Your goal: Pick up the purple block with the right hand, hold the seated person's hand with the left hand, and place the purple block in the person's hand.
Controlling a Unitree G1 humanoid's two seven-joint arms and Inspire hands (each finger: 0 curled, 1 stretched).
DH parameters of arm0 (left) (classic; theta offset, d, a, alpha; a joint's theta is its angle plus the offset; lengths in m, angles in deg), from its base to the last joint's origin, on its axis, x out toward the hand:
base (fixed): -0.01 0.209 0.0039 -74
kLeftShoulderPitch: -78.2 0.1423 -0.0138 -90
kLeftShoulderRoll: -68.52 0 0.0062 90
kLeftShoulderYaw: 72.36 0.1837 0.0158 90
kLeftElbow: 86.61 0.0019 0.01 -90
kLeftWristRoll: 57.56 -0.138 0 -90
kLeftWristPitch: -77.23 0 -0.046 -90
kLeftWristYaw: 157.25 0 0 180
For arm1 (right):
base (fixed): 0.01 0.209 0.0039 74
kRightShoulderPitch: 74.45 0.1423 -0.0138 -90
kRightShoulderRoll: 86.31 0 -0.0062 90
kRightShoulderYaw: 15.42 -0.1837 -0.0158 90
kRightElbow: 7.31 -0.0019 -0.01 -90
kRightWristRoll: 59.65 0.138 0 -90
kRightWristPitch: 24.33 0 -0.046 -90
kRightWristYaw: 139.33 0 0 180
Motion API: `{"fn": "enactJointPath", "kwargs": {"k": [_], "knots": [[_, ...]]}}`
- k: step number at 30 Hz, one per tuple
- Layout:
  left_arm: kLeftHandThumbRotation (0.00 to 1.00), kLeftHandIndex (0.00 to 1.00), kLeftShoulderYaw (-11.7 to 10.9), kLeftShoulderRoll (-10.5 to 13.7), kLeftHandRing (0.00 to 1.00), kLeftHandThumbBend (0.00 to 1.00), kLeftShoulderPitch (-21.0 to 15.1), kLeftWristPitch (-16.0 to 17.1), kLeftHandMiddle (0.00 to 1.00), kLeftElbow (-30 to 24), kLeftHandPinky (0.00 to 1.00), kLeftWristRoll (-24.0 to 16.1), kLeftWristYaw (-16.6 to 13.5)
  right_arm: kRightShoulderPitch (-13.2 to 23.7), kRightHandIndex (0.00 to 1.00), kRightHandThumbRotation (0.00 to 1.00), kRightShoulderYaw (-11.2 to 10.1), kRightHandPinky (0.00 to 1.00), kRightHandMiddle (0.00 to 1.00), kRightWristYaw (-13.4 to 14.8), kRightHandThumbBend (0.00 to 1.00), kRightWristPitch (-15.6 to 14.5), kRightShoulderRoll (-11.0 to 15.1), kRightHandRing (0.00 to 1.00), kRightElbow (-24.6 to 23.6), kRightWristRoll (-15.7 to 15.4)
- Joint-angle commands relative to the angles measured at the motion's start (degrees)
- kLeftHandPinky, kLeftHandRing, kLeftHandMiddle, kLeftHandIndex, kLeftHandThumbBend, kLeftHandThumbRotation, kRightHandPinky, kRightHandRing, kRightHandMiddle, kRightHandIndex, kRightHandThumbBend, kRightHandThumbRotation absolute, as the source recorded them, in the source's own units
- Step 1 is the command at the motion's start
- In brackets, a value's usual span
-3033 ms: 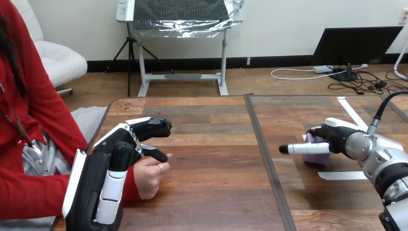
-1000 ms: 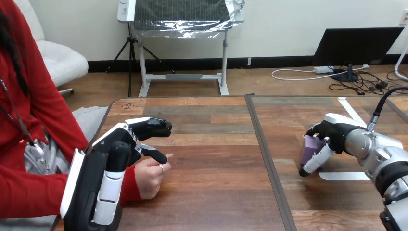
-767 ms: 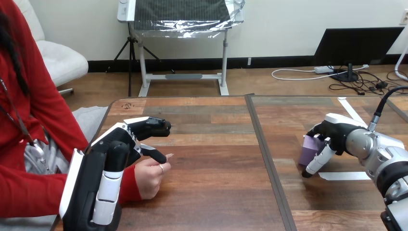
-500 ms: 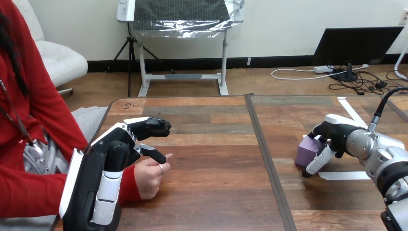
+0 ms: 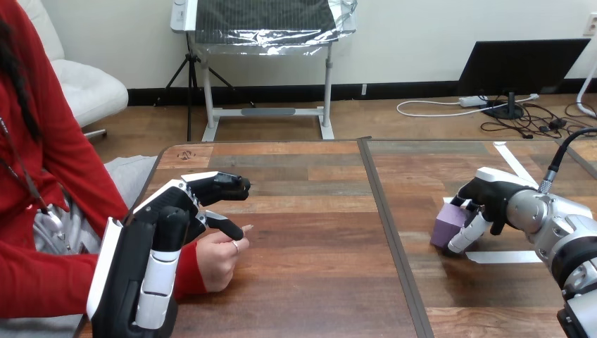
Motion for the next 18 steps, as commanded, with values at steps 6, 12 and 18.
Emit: {"fn": "enactJointPath", "kwargs": {"k": [6, 12, 18], "knots": [[1.0, 0.62, -0.9, -0.4, 0.68, 0.61, -2.5, 1.2, 0.67, -0.2, 0.44, 0.6, 0.5, 2.8, 0.68, 0.0, -0.6, 0.53, 0.65, 3.5, 0.67, -0.5, 0.4, 0.61, -0.5, 0.4], [1.0, 0.62, -0.9, -0.6, 0.67, 0.61, -2.5, 1.3, 0.67, -0.2, 0.43, 0.5, 0.4, 2.8, 0.66, 0.0, -0.4, 0.52, 0.63, 3.7, 0.68, -0.5, 0.3, 0.6, -0.5, 0.3], [1.0, 0.62, -1.0, -0.4, 0.67, 0.62, -2.4, 1.0, 0.67, -0.4, 0.43, 0.6, 0.6, 2.5, 0.62, 0.0, -1.0, 0.5, 0.61, 4.5, 0.7, -0.7, -0.1, 0.57, -0.5, 0.9]]}}
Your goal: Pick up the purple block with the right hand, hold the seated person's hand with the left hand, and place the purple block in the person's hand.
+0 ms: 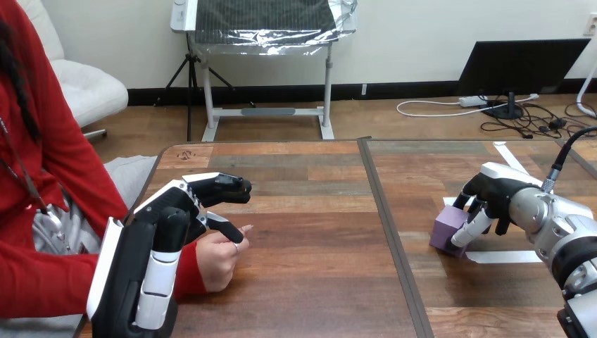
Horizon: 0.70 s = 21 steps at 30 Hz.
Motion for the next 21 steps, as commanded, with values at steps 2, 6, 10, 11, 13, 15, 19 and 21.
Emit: {"fn": "enactJointPath", "kwargs": {"k": [2, 6, 10, 11, 13, 15, 19, 21], "knots": [[1.0, 0.61, -0.7, -0.4, 0.67, 0.62, -2.4, 1.0, 0.67, -0.4, 0.43, 0.6, 0.3, 2.3, 0.61, 0.0, -1.3, 0.49, 0.6, 2.0, 0.7, -0.1, -0.2, 0.55, -0.6, 1.3], [1.0, 0.61, -0.7, -0.5, 0.67, 0.62, -2.3, 1.1, 0.67, -0.5, 0.42, 0.5, 0.3, 2.2, 0.58, 0.0, -1.8, 0.47, 0.57, 2.4, 0.71, 0.0, -0.4, 0.52, -0.7, 1.8], [1.0, 0.61, -0.9, -0.5, 0.67, 0.61, -2.4, 1.3, 0.67, -0.3, 0.42, 0.5, 0.5, 1.8, 0.57, 0.0, -2.1, 0.44, 0.55, 3.3, 0.72, 0.5, -0.5, 0.49, -0.7, 2.2], [1.0, 0.61, -0.9, -0.5, 0.67, 0.61, -2.4, 1.5, 0.67, -0.2, 0.42, 0.4, 0.4, 1.7, 0.56, 0.0, -2.1, 0.44, 0.55, 3.6, 0.73, 0.4, -0.6, 0.49, -0.7, 2.2], [1.0, 0.61, -1.1, -0.5, 0.67, 0.61, -2.4, 1.6, 0.67, -0.1, 0.42, 0.1, 0.4, 1.6, 0.56, 0.0, -2.1, 0.43, 0.54, 3.9, 0.73, 0.3, -0.7, 0.48, -0.7, 2.2], [1.0, 0.61, -1.2, -0.7, 0.67, 0.61, -2.3, 1.8, 0.67, -0.1, 0.42, -0.2, 0.2, 1.5, 0.55, 0.0, -2.1, 0.42, 0.53, 4.1, 0.73, 0.2, -0.8, 0.46, -0.7, 2.2], [1.0, 0.61, -1.3, -0.8, 0.67, 0.61, -2.1, 1.6, 0.67, -0.4, 0.41, -0.5, 0.1, 1.2, 0.55, 0.0, -2.0, 0.4, 0.52, 4.7, 0.74, 0.3, -1.0, 0.45, -0.6, 2.0], [1.0, 0.61, -1.3, -0.8, 0.67, 0.61, -2.0, 1.5, 0.67, -0.5, 0.41, -0.5, 0.1, 1.1, 0.54, 0.0, -1.9, 0.39, 0.51, 4.9, 0.74, 0.3, -1.0, 0.44, -0.6, 1.9]]}}
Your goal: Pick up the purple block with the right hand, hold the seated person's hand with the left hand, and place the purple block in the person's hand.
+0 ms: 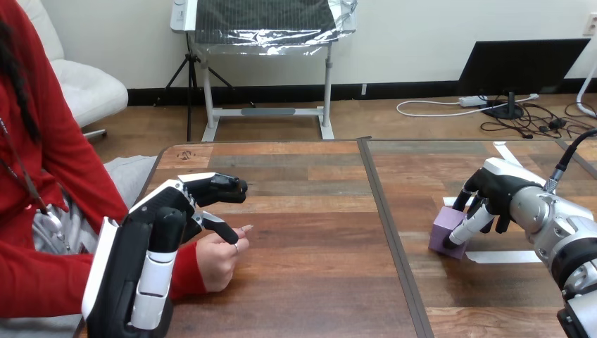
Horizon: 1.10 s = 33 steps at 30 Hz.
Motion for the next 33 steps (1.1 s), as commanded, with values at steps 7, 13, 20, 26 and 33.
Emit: {"fn": "enactJointPath", "kwargs": {"k": [7, 13, 20, 26, 33], "knots": [[1.0, 0.61, -0.4, -0.8, 0.66, 0.62, -1.7, 0.9, 0.67, -0.9, 0.41, -0.6, -0.4, 1.3, 0.54, 0.0, -0.1, 0.38, 0.51, 2.8, 0.74, 0.7, -1.0, 0.43, -0.6, 0.1], [1.0, 0.61, -0.6, -0.9, 0.66, 0.63, -1.3, 0.3, 0.66, -1.5, 0.41, -0.7, -0.8, 1.2, 0.54, 0.0, 0.2, 0.38, 0.52, 3.0, 0.74, 1.0, -1.1, 0.44, -0.7, -0.1], [1.0, 0.61, -1.2, -1.0, 0.67, 0.62, -0.9, 0.7, 0.66, -2.0, 0.42, -2.6, -2.0, 1.1, 0.54, 0.0, 0.0, 0.38, 0.51, 3.1, 0.74, 1.3, -1.2, 0.44, -0.8, 0.1], [1.0, 0.6, -2.0, -1.6, 0.67, 0.6, -0.5, 1.2, 0.65, -2.4, 0.43, -4.6, -3.8, 0.9, 0.54, 0.0, 0.0, 0.39, 0.52, 3.7, 0.75, 2.1, -1.3, 0.45, -0.9, 0.1], [0.99, 0.6, -4.1, -1.3, 0.65, 0.53, -0.7, 2.3, 0.64, -2.8, 0.49, -8.4, -6.6, 0.8, 0.53, 0.0, -0.5, 0.41, 0.52, 4.2, 0.76, 2.5, -1.4, 0.47, -1.0, 0.6]]}}
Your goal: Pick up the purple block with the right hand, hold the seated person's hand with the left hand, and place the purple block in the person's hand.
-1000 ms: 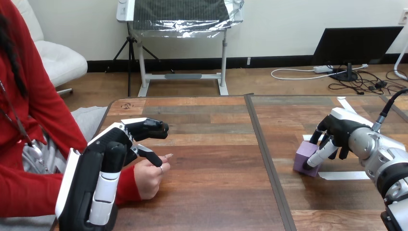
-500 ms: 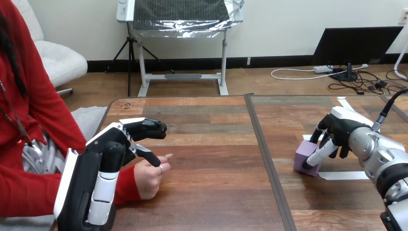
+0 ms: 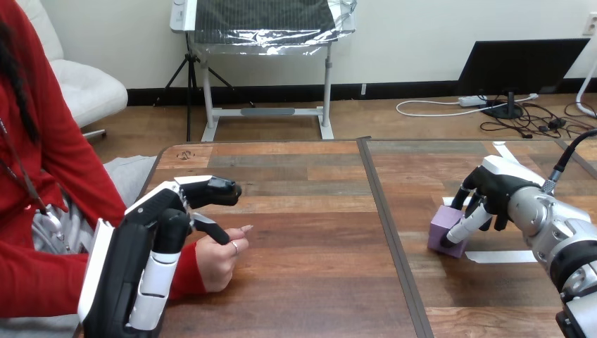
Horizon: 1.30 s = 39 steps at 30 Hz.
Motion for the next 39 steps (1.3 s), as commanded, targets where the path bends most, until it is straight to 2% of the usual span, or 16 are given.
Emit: {"fn": "enactJointPath", "kwargs": {"k": [1, 4, 9, 13, 14, 15, 19, 22, 23, 29, 34, 39], "knots": [[0.98, 0.6, -2.6, -1.2, 0.65, 0.53, -1.3, 1.9, 0.64, -2.7, 0.49, -2.2, -2.3, 1.4, 0.53, 0.0, -0.6, 0.41, 0.53, 1.9, 0.76, 1.0, -1.1, 0.47, -1.0, 0.8], [0.96, 0.6, -3.5, -1.8, 0.65, 0.54, -1.4, 1.6, 0.64, -3.5, 0.5, -4.1, -4.1, 1.3, 0.53, 0.0, -0.5, 0.42, 0.53, 2.5, 0.76, 1.6, -0.9, 0.47, -1.1, 0.7], [0.93, 0.6, -4.9, -0.8, 0.65, 0.54, -2.0, 2.4, 0.64, -3.4, 0.51, -6.3, -5.6, 1.2, 0.53, 0.0, -0.6, 0.42, 0.53, 2.6, 0.76, 2.4, -0.7, 0.48, -1.2, 0.9], [0.91, 0.61, -7.4, 0.6, 0.65, 0.58, -1.9, 1.6, 0.64, -3.9, 0.54, -11.7, -7.3, 1.2, 0.53, 0.0, -0.9, 0.43, 0.53, 2.9, 0.75, 3.0, -0.6, 0.48, -1.3, 1.1], [0.88, 0.62, -7.8, 0.8, 0.67, 0.65, -1.8, 1.1, 0.65, -4.2, 0.56, -12.8, -7.6, 1.2, 0.53, 0.0, -0.9, 0.43, 0.53, 3.0, 0.75, 3.1, -0.5, 0.48, -1.3, 1.1], [0.86, 0.63, -8.1, 0.9, 0.67, 0.68, -1.8, 0.7, 0.66, -4.4, 0.57, -13.5, -7.9, 1.1, 0.53, 0.0, -0.9, 0.43, 0.53, 3.2, 0.75, 3.1, -0.5, 0.48, -1.3, 1.2], [0.78, 0.66, -10.0, 2.4, 0.7, 0.76, -1.2, -1.0, 0.69, -6.1, 0.6, -17.4, -8.0, 1.0, 0.53, 0.0, -1.8, 0.42, 0.52, 3.4, 0.75, 4.2, -0.3, 0.47, -1.5, 2.1], [0.69, 0.68, -11.1, 3.4, 0.72, 0.83, -1.0, -2.3, 0.71, -7.2, 0.62, -19.4, -7.5, 0.9, 0.53, 0.0, -2.1, 0.41, 0.51, 3.8, 0.75, 4.7, -0.2, 0.46, -1.6, 2.4], [0.61, 0.71, -11.4, 3.9, 0.73, 0.88, -0.9, -2.9, 0.74, -7.7, 0.63, -19.8, -7.1, 0.9, 0.53, 0.0, -2.2, 0.4, 0.5, 3.9, 0.75, 4.9, -0.1, 0.45, -1.6, 2.5], [0.43, 0.75, -13.3, 6.1, 0.76, 0.97, -0.8, -7.1, 0.78, -10.0, 0.64, -24.5, -5.7, 0.6, 0.53, 0.0, -3.0, 0.38, 0.49, 4.2, 0.75, 6.3, 0.2, 0.44, -1.8, 3.8], [0.37, 0.78, -14.0, 7.0, 0.77, 0.99, -0.8, -10.4, 0.81, -11.6, 0.63, -28.7, -5.1, 0.6, 0.52, 0.0, -3.1, 0.37, 0.48, 4.6, 0.74, 6.7, 0.3, 0.42, -2.0, 4.2], [0.34, 0.78, -14.2, 9.3, 0.75, 1.0, -2.1, -10.5, 0.81, -10.7, 0.61, -33.6, -5.9, 0.2, 0.52, 0.0, -4.2, 0.36, 0.47, 4.8, 0.74, 8.3, 0.6, 0.41, -2.3, 5.1]]}}
